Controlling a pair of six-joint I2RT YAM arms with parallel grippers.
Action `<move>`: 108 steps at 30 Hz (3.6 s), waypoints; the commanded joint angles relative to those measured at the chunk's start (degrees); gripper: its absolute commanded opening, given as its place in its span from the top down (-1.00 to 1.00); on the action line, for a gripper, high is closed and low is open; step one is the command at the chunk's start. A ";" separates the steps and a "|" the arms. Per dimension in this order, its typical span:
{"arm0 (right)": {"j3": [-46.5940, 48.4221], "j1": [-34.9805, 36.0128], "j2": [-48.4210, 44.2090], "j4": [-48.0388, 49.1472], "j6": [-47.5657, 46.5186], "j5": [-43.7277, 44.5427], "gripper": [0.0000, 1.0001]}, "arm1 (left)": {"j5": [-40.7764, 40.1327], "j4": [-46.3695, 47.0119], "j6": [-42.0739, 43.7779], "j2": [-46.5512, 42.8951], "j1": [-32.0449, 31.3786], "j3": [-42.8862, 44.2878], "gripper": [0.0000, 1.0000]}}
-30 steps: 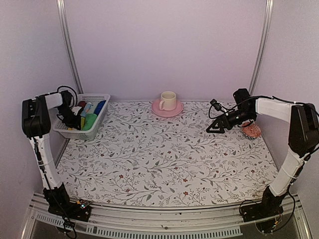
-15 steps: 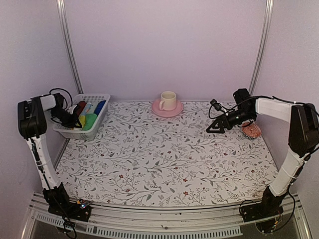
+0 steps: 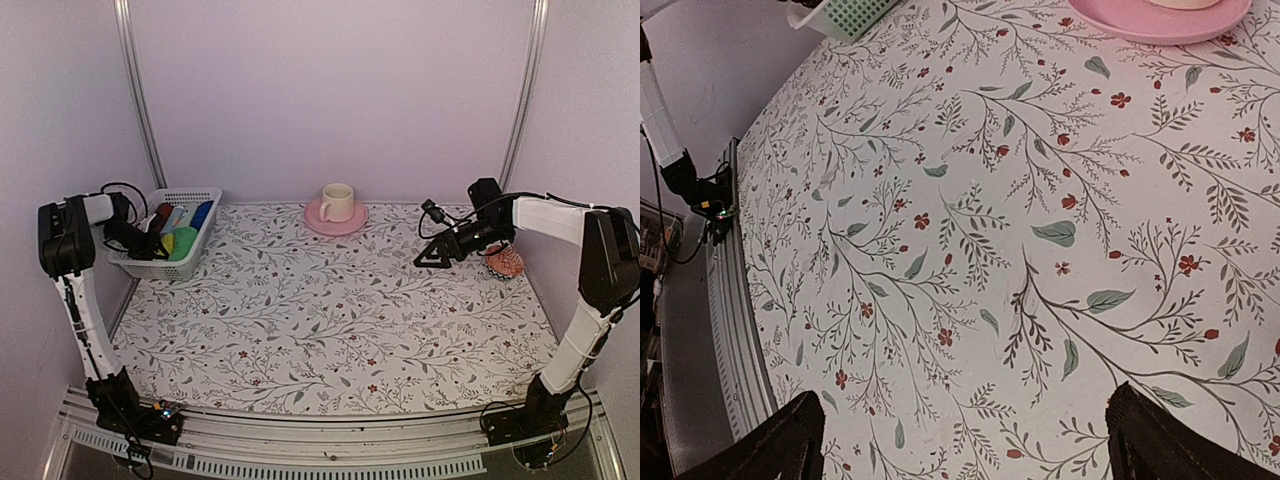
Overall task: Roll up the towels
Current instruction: Adjust the towel in the storage box, then reset both arms
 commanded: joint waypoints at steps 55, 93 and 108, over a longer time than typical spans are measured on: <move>0.65 0.71 -2.74 -0.24 -0.47 0.54 -0.97 | -11.37 -1.99 -3.08 -3.61 -3.34 3.88 0.69; -23.29 -2.80 -49.90 18.71 5.61 27.67 -0.98 | -32.13 30.10 -23.20 -73.97 -39.64 -48.24 -0.95; -36.70 -2.98 -66.89 20.42 5.45 30.02 -0.98 | -33.18 30.24 -23.52 -90.61 -43.26 -58.72 -0.95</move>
